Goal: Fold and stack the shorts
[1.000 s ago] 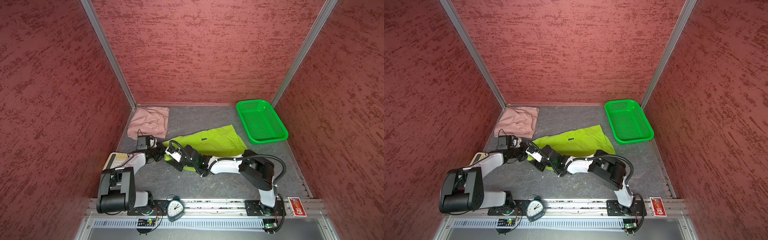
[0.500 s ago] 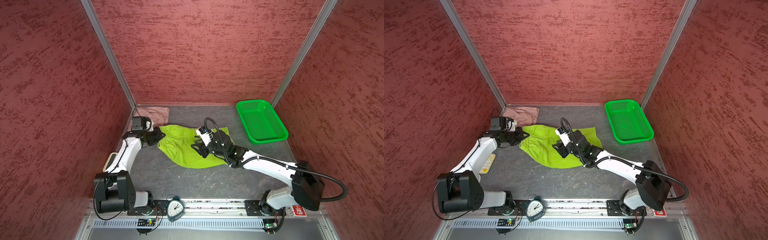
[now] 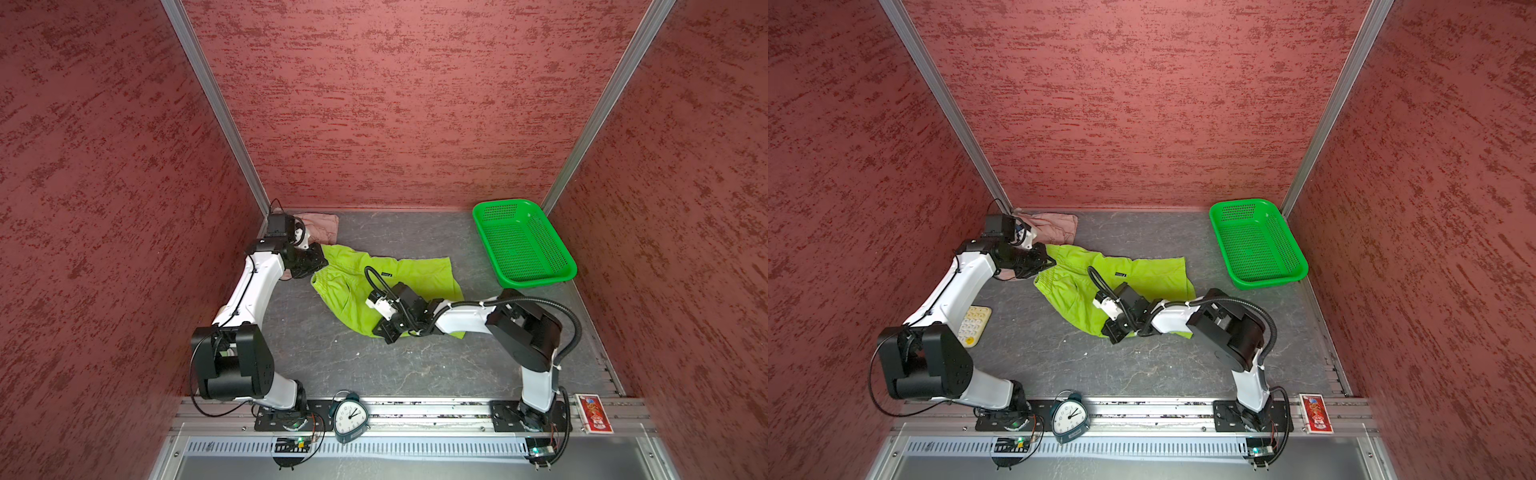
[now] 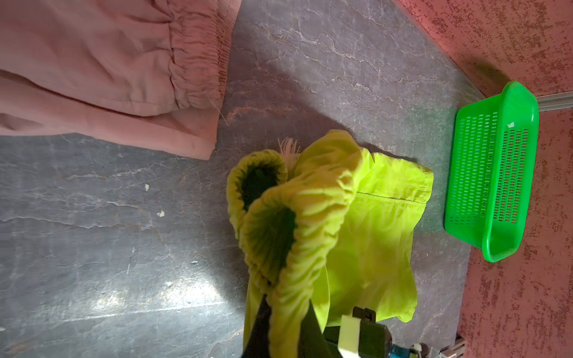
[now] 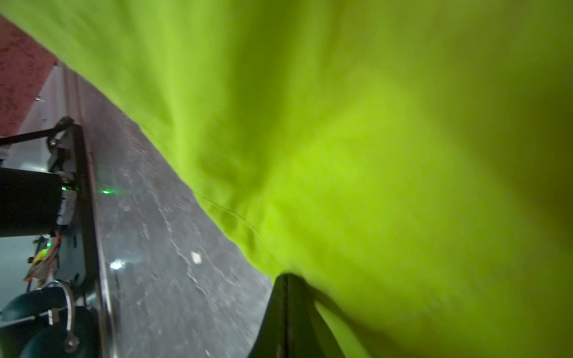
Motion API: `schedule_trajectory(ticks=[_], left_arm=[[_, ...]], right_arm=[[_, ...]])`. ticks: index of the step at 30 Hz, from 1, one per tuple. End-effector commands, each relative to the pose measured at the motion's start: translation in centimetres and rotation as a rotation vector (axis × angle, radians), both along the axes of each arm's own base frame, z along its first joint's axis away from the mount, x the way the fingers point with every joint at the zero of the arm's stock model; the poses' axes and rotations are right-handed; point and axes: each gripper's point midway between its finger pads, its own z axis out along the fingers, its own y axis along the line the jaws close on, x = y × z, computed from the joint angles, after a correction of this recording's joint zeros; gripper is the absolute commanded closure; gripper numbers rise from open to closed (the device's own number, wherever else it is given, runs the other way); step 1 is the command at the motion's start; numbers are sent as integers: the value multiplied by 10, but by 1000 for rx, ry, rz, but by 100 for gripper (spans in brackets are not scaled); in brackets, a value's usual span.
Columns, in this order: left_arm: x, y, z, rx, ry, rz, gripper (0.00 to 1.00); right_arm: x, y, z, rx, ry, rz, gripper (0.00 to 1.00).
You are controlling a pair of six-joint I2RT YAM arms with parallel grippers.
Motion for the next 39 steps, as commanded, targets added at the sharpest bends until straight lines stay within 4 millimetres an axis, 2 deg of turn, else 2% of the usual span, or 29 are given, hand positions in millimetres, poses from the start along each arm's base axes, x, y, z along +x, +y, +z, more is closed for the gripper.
schedule_trajectory(ticks=[1, 2, 3, 7, 9, 12, 15, 17, 21, 23, 25, 27, 30, 34, 39], left_arm=[[3, 12, 9, 71, -6, -17, 100], [5, 14, 10, 78, -4, -19, 100], [7, 15, 12, 84, -6, -19, 100], [12, 16, 18, 97, -16, -38, 100], [14, 18, 25, 118, -15, -48, 100], [17, 25, 35, 163, -20, -50, 100], [20, 29, 44, 154, -21, -56, 100], [22, 28, 50, 140, -23, -62, 100], [26, 27, 63, 146, -43, -58, 100], [27, 25, 68, 151, -52, -56, 100], [29, 21, 69, 163, -47, -60, 100], [30, 15, 67, 188, -31, -72, 100], [34, -6, 59, 224, -12, -125, 100], [37, -30, 44, 250, 34, -182, 100], [34, -51, 40, 325, 77, -208, 100]], right_arm=[[-8, 29, 29, 110, -16, 50, 91], [-5, 31, 37, 125, -26, 43, 80], [0, 32, 46, 132, -56, 28, 77], [35, 21, 81, 167, -156, -81, 74], [57, 5, 96, 190, -172, -142, 71], [95, -26, 101, 179, -189, -240, 70], [117, -60, 92, 57, -202, -325, 67], [117, -87, 83, -34, -171, -362, 56], [102, -158, 59, -202, -60, -482, 41], [91, -189, 50, -242, -15, -560, 37], [81, -206, 45, -245, 16, -614, 37], [70, -208, 40, -214, 47, -626, 39], [60, -198, 27, -145, 109, -614, 42], [50, -182, 8, -152, 141, -581, 45], [48, -169, 5, -150, 122, -572, 47]])
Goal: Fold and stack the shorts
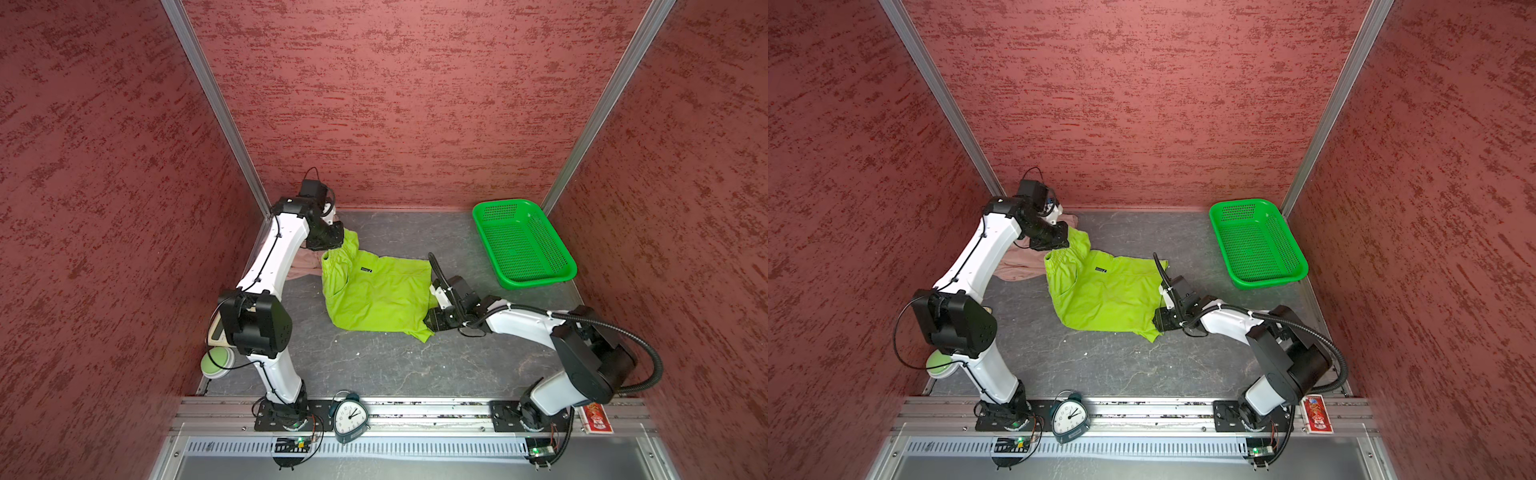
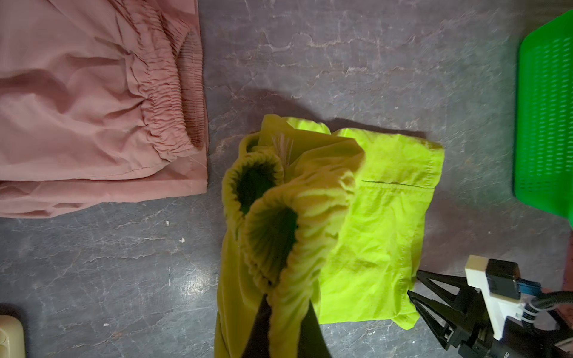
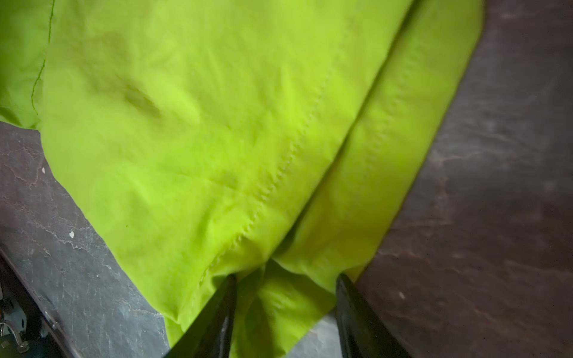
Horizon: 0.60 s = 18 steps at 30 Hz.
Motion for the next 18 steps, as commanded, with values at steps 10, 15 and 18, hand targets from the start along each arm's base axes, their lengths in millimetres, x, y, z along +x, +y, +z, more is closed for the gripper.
schedule_trajectory(ticks=[10, 15, 18], left_arm=[[-20, -23, 24, 149, -9, 1, 100], [-18, -5, 41, 169, -64, 16, 100], [-14, 0, 49, 186, -86, 10, 100]], right_arm=[[20, -18, 36, -115, -137, -106, 45], [30, 18, 96, 72, -282, 25, 45], [27, 62, 106, 227, -240, 152, 53]])
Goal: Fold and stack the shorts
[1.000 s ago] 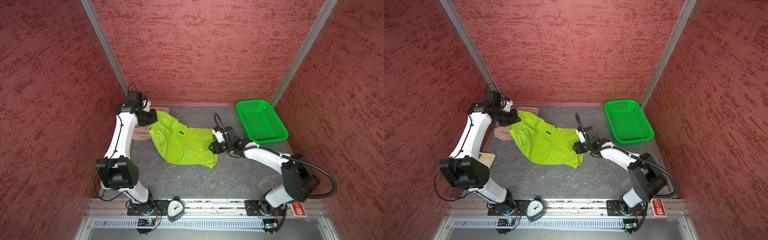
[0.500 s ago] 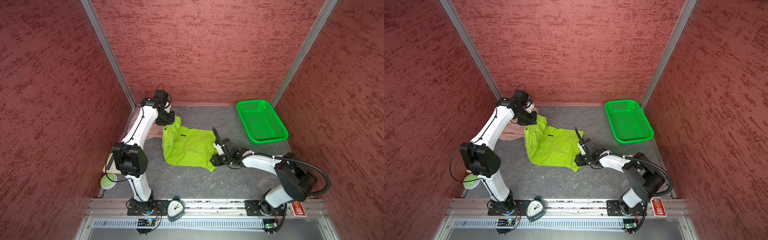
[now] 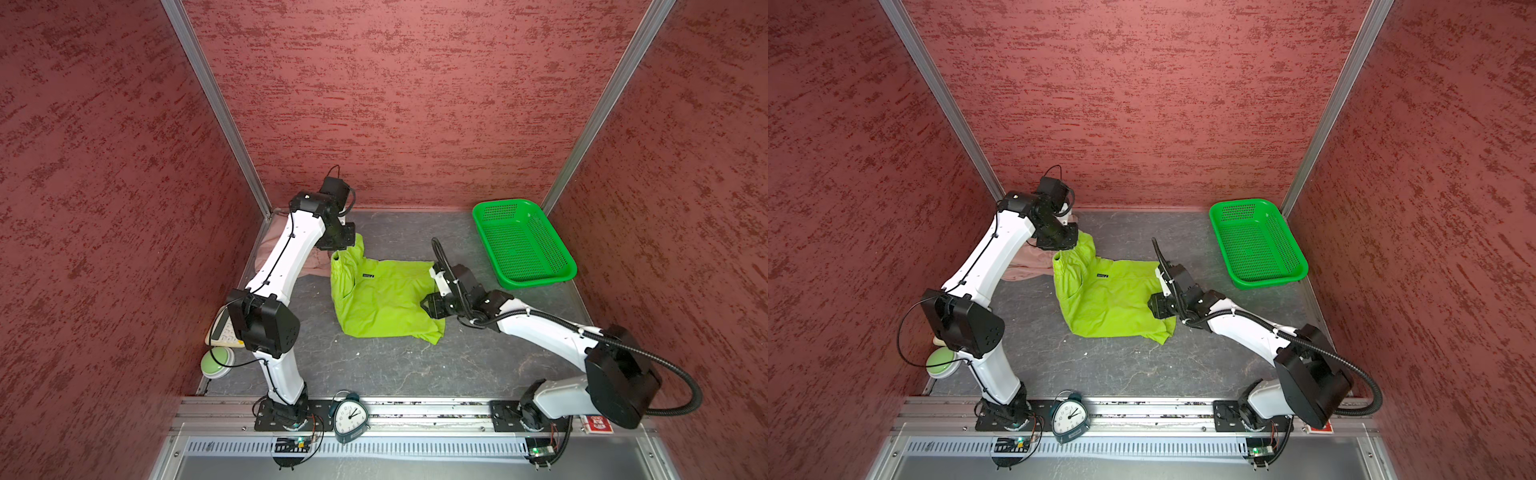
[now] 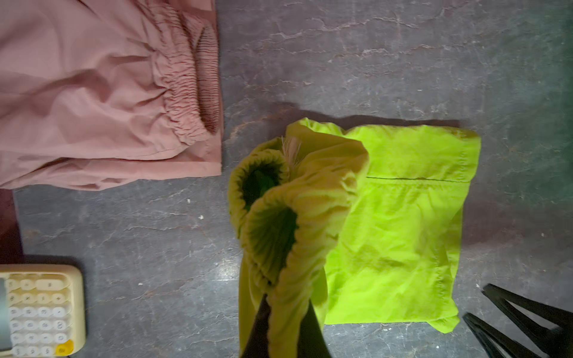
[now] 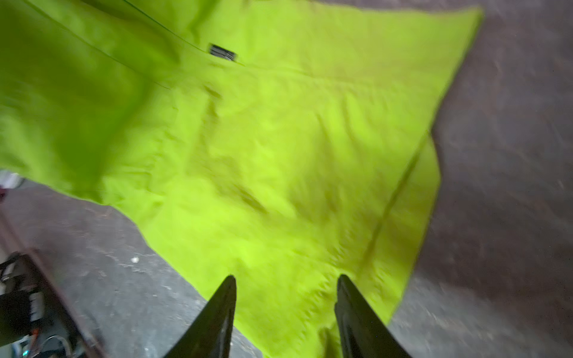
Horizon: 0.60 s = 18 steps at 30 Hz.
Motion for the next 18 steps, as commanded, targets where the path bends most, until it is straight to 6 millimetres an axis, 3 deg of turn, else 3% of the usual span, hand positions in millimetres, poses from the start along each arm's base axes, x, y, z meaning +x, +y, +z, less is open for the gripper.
schedule_trajectory(ticks=[1, 6, 7, 10, 13, 14, 18], left_arm=[[2, 10, 30, 32, -79, -14, 100], [8, 33, 41, 49, -90, 10, 100], [9, 37, 42, 47, -92, 19, 100], [9, 51, 43, 54, -104, 35, 100], [9, 67, 41, 64, -94, 61, 100], [9, 69, 41, 61, -91, 61, 100], [12, 66, 39, 65, -88, 57, 100]], right_arm=[[-10, 53, 16, 155, 2, 200, 57], [-50, 126, 2, 220, 34, 416, 67], [-56, 144, -6, 214, 46, 457, 68], [-55, 168, -23, 184, 89, 487, 61], [-36, 158, -15, 130, 26, 401, 59], [-27, 147, -8, 113, -2, 357, 51], [-5, 77, -10, 5, -22, 174, 46]])
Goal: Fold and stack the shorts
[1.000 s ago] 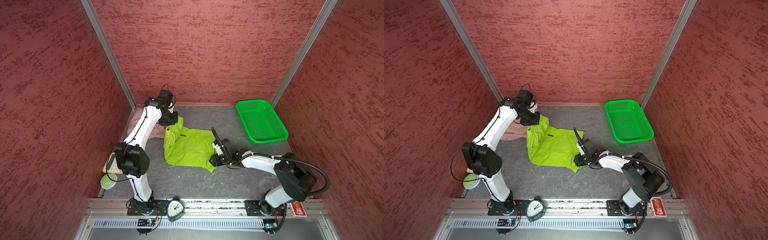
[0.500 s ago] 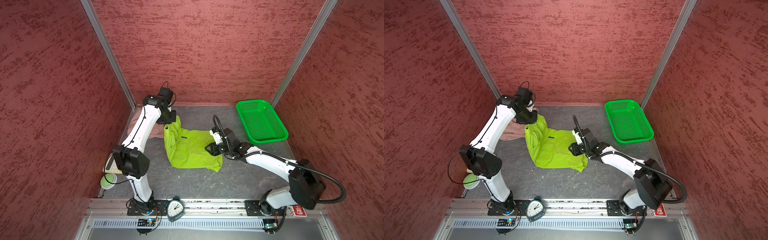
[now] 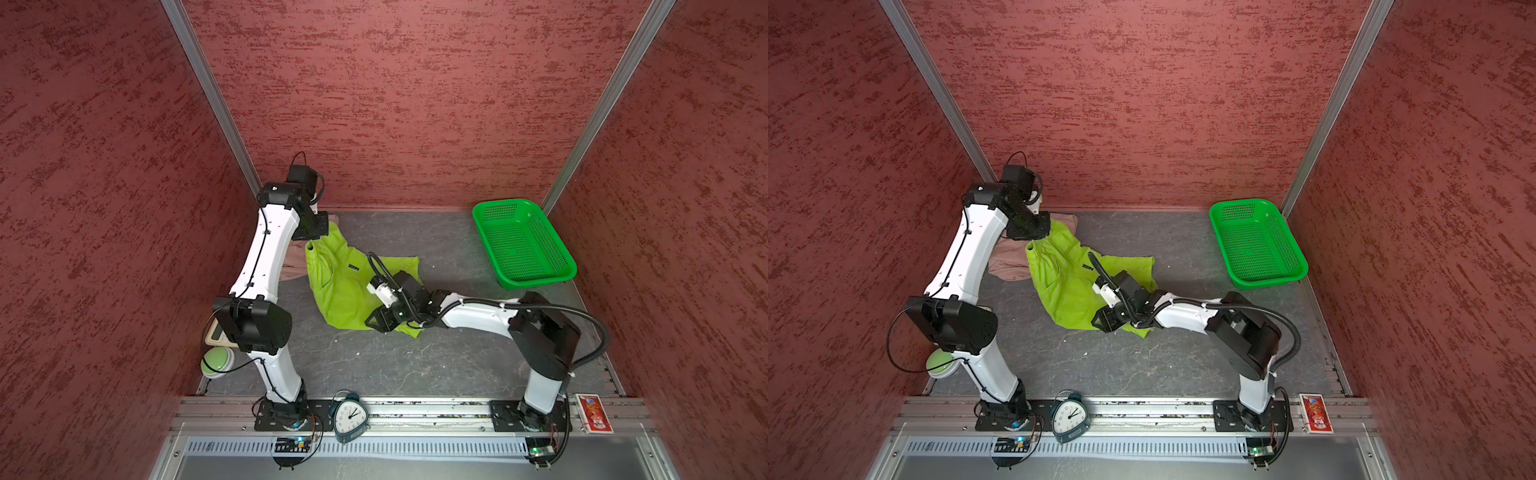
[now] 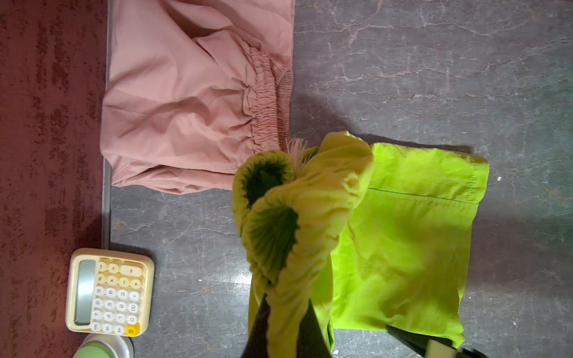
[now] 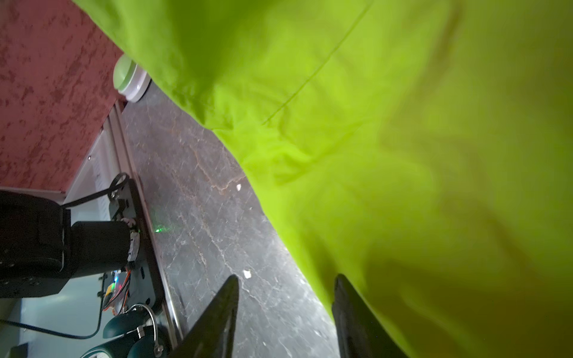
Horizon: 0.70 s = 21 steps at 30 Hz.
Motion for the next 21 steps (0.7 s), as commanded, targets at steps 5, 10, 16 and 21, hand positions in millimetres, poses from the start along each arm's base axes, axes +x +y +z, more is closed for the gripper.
schedule_trajectory(ticks=[5, 10, 16, 21], left_arm=[[2, -29, -5, -7, 16, -62, 100], [2, -69, -22, -25, 23, -86, 100], [-7, -121, -37, -181, 18, -108, 100], [-11, -151, -48, -277, 8, -109, 100]], right_arm=[[16, -123, -7, -171, -36, -333, 45], [1, -137, -35, -184, 32, -381, 46], [-5, -129, -69, -207, 94, -356, 58], [-6, -125, -83, -230, 109, -347, 63]])
